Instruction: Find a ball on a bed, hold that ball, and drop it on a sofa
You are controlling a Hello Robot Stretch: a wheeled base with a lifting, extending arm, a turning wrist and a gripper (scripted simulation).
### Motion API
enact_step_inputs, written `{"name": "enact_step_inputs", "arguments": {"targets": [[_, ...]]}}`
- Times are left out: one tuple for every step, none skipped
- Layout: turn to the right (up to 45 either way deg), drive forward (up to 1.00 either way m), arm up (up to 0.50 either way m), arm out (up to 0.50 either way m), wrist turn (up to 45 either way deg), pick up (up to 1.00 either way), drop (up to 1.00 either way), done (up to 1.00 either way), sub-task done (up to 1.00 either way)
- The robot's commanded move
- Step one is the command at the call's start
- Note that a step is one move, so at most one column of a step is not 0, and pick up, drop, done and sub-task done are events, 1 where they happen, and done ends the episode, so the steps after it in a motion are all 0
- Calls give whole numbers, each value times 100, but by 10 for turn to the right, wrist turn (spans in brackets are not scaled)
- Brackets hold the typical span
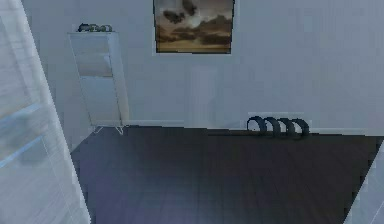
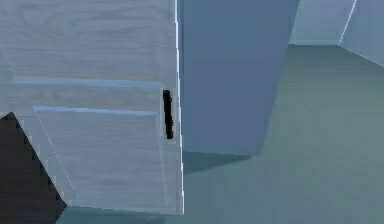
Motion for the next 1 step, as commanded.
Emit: {"name": "enact_step_inputs", "arguments": {"targets": [[30, 0, 0, 0, 0, 0, 0, 0, 0]]}}
